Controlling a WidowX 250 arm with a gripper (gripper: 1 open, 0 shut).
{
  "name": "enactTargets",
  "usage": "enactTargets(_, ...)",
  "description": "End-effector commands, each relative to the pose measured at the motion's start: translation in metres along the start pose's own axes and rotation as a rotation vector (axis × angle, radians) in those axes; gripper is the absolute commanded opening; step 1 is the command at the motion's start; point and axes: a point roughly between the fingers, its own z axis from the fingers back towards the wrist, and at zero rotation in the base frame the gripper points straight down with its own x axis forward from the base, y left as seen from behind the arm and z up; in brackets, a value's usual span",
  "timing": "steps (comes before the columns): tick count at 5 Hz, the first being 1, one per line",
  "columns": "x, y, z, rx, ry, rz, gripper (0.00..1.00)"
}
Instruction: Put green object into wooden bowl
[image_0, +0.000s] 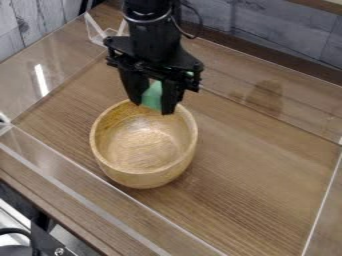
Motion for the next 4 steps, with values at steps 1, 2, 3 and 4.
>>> enactTargets(1, 0.006, 0.005, 0.009, 0.002, -0.04, -0.006, 0.0)
enactTargets(2, 0.001, 0.004, 0.022, 0.003, -0.038, -0.014, 0.0)
enactTargets(3, -0.002, 0.002, 0.035, 0.005, -0.036, -0.021, 0.0)
enactTargets(4, -0.001, 0.003, 0.027, 0.013, -0.033, -0.01, 0.0)
